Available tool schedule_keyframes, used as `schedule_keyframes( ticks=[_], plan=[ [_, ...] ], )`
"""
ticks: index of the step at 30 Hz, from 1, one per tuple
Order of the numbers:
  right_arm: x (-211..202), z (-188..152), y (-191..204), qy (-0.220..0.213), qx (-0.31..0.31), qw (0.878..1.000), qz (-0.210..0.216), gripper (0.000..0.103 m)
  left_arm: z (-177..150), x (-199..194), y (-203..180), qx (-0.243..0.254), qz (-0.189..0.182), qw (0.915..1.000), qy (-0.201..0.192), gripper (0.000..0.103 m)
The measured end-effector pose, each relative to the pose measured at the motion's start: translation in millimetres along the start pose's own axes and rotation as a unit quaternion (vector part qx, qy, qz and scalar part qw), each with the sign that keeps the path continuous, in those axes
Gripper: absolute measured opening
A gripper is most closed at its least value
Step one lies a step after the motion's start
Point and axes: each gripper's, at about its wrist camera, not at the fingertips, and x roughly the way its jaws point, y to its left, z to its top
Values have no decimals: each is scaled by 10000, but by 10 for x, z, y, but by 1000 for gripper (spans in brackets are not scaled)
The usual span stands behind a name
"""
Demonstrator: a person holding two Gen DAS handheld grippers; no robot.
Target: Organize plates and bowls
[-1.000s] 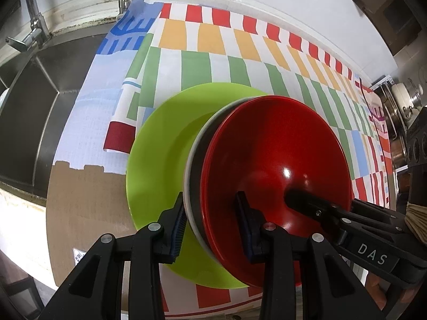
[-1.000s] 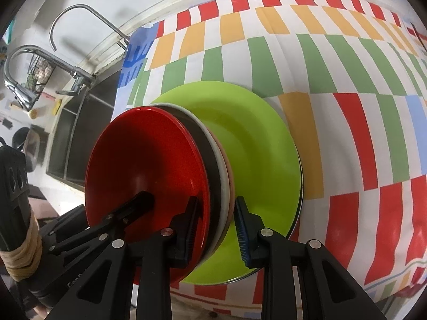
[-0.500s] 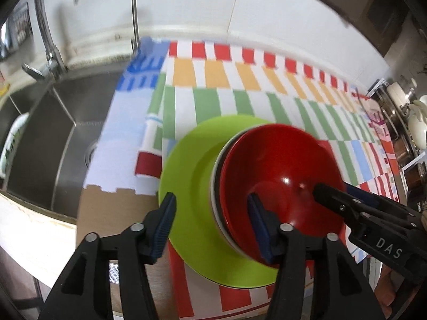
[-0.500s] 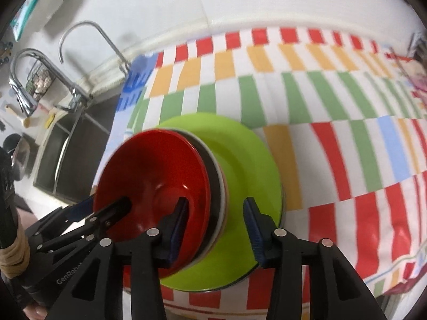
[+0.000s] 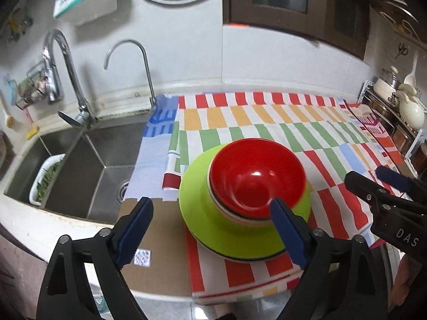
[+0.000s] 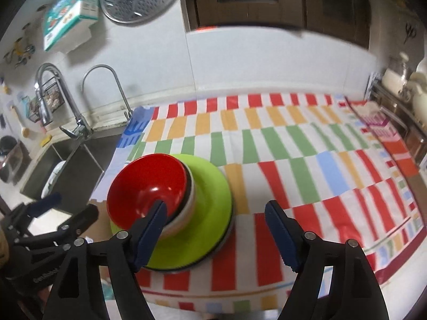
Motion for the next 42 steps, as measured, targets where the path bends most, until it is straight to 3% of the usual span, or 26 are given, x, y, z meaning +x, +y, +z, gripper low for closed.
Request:
schedule_keyframes(
  ticks=[11, 20, 42],
  plan=[
    [-880, -449, -169, -862, -548, 9945, -242, 89, -514, -696, -339, -162, 215, 9985, -473, 99],
    [-1327, -773, -335, -977, -310, 9945, -201, 89, -808, -1168, -526, -41, 490, 9951, -859, 103],
    [-1922, -1157, -431, -1204, -269, 9923, -106, 89, -1149, -1741, -686, -31, 514, 9929, -1071, 103]
  ],
)
